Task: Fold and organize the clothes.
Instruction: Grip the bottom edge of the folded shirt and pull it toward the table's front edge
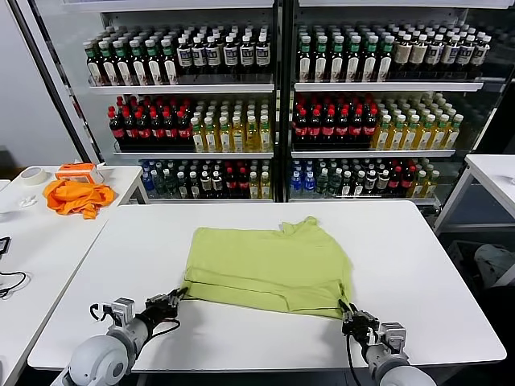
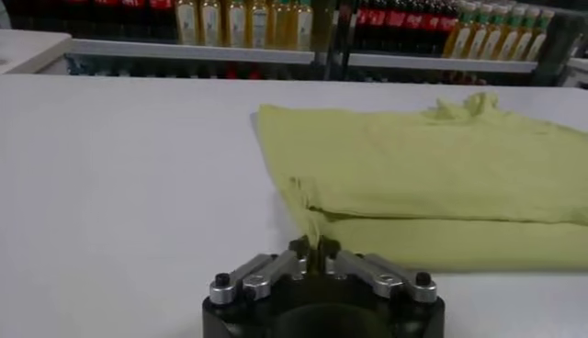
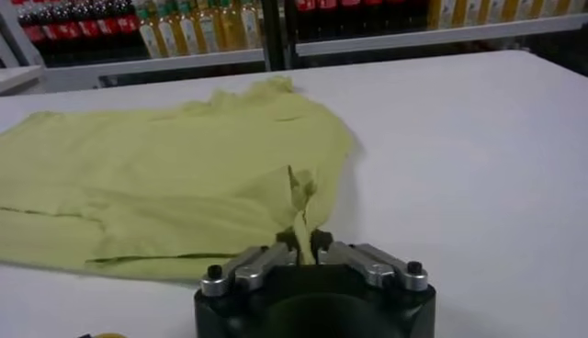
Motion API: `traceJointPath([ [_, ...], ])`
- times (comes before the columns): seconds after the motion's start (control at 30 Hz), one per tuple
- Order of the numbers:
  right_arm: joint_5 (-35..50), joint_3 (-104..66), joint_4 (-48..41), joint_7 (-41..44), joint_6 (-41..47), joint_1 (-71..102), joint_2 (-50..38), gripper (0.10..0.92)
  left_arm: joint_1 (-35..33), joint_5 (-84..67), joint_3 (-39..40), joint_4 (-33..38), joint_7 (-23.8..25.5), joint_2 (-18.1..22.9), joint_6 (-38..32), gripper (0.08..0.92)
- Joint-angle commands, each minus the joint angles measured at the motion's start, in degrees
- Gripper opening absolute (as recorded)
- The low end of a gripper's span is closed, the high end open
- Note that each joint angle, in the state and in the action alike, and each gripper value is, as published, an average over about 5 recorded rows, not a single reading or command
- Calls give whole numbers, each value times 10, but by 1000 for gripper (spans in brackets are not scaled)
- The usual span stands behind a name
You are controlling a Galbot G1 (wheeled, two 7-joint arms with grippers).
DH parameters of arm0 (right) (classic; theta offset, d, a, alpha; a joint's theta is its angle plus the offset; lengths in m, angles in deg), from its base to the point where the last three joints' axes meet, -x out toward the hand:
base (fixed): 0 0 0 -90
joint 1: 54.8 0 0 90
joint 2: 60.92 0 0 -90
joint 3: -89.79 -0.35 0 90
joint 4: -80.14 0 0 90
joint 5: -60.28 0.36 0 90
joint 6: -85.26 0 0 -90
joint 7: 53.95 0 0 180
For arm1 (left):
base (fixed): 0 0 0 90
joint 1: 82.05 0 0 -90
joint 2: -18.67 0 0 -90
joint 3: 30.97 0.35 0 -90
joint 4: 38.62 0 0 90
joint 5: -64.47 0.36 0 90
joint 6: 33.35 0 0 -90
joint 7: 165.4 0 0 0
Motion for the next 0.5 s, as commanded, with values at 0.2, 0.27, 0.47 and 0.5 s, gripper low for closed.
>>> traceJointPath([
  [0.2,-23,-35,115,7,8,111,-21,128,-127,6,-65,114,-5,-32,24,82],
  [0.27,-36,-42,126,9,8,129,-19,128,-150,7,-82,126,-6,-35,26,82],
  [0.47,-69,-58,135,11,7,161,-11,128,-216,13,-139,156,-2,-37,31,82],
  [0.5,-74,-58,134,11,10,161,-9,128,-222,18,-144,158,1,-37,32,82],
])
